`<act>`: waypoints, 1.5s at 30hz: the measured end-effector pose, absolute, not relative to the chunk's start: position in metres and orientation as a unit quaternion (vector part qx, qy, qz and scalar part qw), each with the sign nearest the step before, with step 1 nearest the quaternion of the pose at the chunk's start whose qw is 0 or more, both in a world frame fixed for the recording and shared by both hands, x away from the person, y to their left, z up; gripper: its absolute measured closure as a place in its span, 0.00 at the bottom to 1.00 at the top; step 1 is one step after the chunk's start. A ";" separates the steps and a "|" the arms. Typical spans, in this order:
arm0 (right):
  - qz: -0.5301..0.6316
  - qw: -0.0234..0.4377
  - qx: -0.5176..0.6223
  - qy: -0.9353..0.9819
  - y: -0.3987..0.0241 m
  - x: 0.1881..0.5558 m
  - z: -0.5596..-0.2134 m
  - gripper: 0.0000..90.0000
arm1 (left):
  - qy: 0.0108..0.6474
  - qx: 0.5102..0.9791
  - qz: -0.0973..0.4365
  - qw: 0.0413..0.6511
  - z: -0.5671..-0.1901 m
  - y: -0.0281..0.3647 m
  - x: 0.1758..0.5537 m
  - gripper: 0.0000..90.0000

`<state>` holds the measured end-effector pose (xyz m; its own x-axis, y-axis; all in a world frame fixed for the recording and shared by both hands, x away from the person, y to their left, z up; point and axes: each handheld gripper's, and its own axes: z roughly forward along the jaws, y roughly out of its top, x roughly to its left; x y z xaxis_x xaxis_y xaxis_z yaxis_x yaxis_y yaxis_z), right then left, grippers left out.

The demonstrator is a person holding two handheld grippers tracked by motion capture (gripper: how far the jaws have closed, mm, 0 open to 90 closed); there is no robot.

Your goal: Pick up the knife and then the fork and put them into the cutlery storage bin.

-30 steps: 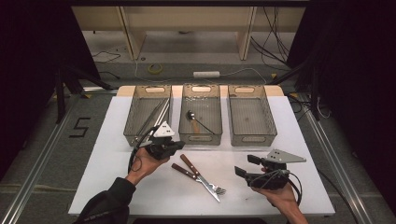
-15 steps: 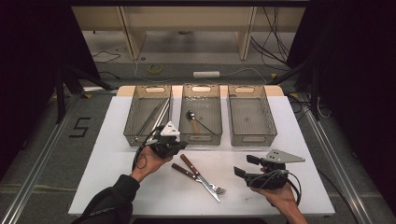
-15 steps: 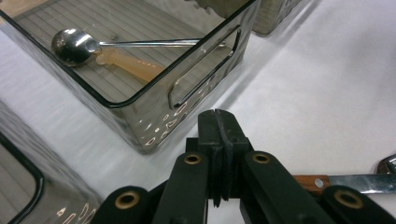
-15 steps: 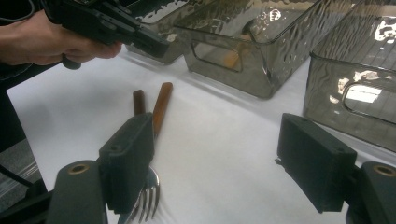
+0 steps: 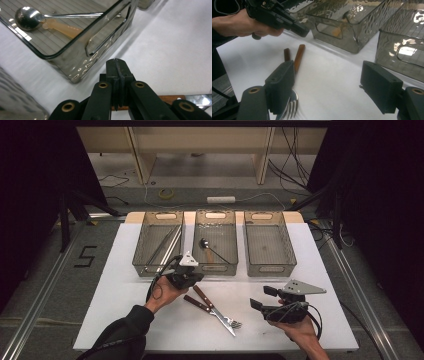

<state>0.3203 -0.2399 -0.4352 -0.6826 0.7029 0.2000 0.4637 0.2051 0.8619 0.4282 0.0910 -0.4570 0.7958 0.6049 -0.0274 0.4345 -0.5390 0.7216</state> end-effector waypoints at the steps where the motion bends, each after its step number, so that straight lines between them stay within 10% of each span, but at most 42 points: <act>1: 0.503 0.118 0.381 0.767 -0.240 0.320 -0.435 0.32 | 0.299 0.870 0.112 0.376 -0.458 0.090 0.428 0.99; 45: 0.498 0.120 0.371 0.775 -0.237 0.318 -0.433 0.32 | 0.291 0.922 0.070 0.243 -0.471 0.104 0.398 0.99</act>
